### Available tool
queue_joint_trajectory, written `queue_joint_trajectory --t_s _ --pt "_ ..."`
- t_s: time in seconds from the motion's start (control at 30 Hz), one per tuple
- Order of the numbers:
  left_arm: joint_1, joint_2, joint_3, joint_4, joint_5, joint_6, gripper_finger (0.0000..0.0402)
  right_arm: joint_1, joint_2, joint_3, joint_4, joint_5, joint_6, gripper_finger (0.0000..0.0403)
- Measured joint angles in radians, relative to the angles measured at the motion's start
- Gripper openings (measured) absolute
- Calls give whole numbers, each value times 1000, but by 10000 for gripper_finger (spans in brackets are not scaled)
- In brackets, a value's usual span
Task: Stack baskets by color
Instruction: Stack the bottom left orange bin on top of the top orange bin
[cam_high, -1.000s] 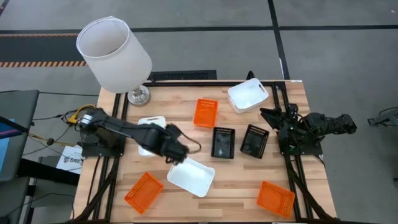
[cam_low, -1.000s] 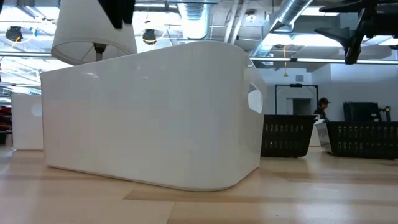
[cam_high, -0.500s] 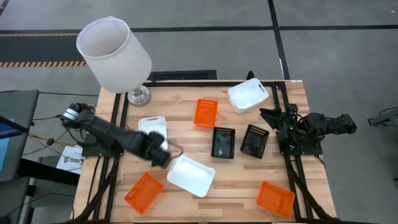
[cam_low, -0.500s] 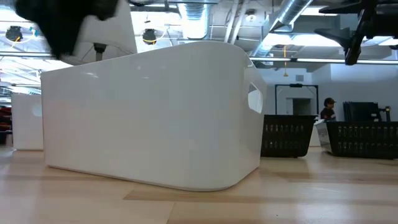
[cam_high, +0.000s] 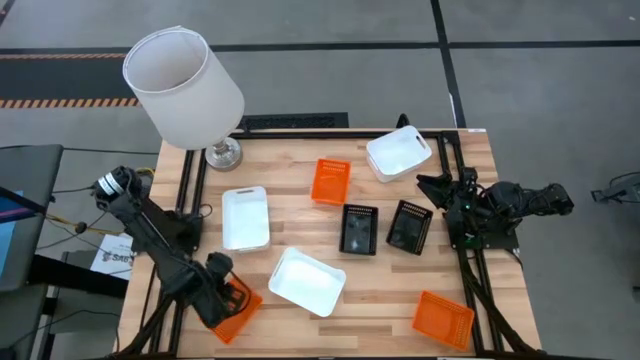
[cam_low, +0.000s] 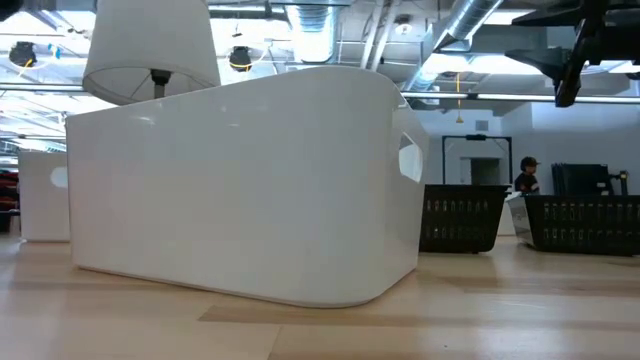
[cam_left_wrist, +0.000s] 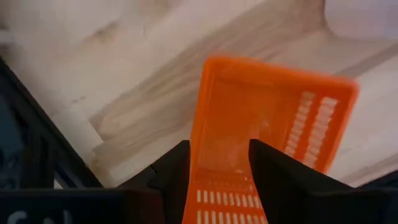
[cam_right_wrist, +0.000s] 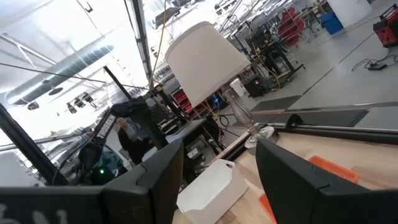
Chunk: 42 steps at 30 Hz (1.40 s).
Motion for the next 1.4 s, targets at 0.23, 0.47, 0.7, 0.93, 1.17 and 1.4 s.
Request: queue_joint_trajectory --t_s 0.23,0.47,0.7,0.93,1.17,1.4 --pt "-40 0 -78 107 20 -2 151 0 0 0 0 0 0 225" --pt "-43 0 -159 163 34 27 151 0 0 0 3 0 1 225" --pt "-42 0 -245 339 79 65 107 0 0 0 4 0 2 225" --pt "-41 0 -247 396 91 28 8 0 0 0 4 1 3 225" --pt "-41 -5 -166 383 93 -91 1 0 0 0 4 1 2 225" --pt "-42 -5 -23 373 135 -165 0 0 0 0 4 2 2 225"
